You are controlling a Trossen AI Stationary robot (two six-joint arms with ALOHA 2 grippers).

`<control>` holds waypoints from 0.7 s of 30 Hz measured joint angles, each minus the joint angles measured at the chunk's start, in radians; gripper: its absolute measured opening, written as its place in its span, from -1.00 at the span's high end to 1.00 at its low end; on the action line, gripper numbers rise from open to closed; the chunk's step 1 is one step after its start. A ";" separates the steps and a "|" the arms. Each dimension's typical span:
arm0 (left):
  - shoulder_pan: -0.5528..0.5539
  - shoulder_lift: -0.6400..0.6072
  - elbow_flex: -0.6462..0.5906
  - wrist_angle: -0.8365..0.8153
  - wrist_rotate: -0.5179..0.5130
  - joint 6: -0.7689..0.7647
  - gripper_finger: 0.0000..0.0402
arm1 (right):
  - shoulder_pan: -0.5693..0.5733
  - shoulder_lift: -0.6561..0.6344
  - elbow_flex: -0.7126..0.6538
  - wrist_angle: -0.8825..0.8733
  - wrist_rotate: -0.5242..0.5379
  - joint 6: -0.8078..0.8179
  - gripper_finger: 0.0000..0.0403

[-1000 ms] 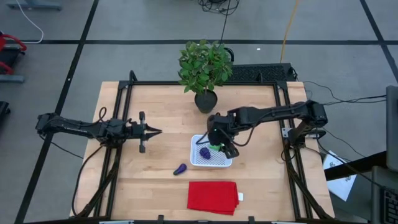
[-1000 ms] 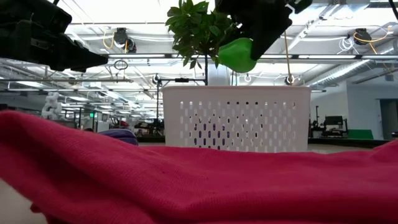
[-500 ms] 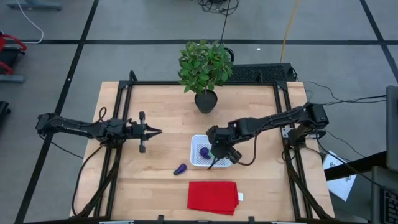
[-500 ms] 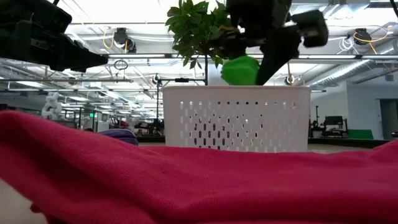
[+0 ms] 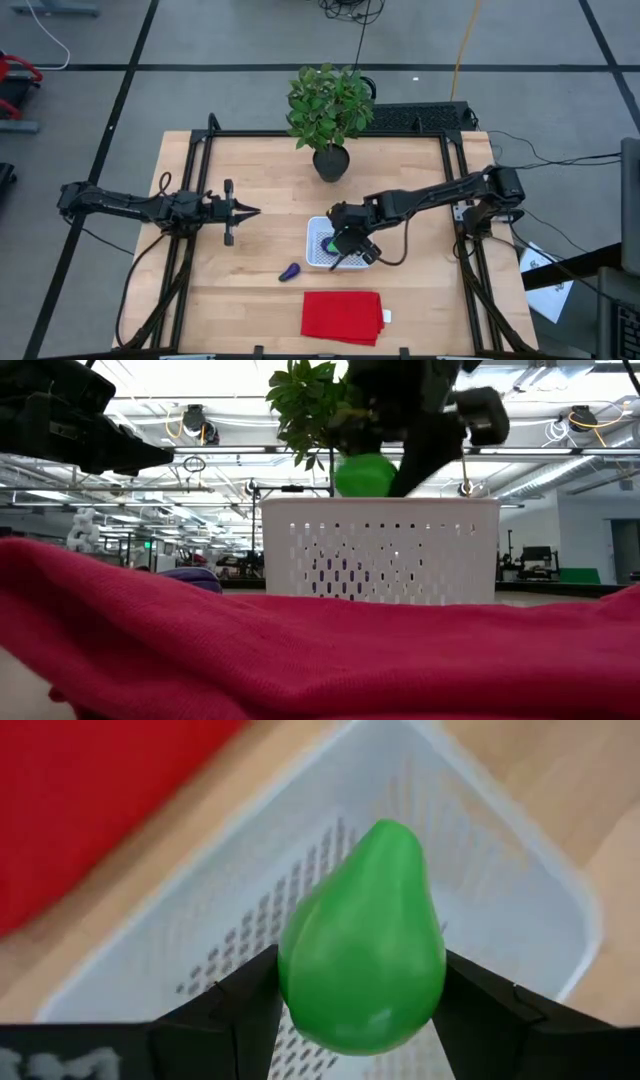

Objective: Pick and placing Produce into tupperware
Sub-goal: Put the green pear into the white bin

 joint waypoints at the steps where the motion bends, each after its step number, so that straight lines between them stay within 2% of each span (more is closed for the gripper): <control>1: 0.000 0.000 0.000 0.000 0.000 0.000 0.87 | -0.003 0.011 0.002 -0.017 0.004 0.011 -0.04; 14: 0.000 0.000 0.000 0.000 -0.001 0.007 0.87 | -0.012 0.141 0.110 -0.259 0.010 0.132 -0.04; 21: 0.000 0.000 0.000 0.000 -0.001 0.010 0.87 | -0.020 0.181 0.140 -0.267 0.001 0.158 -0.04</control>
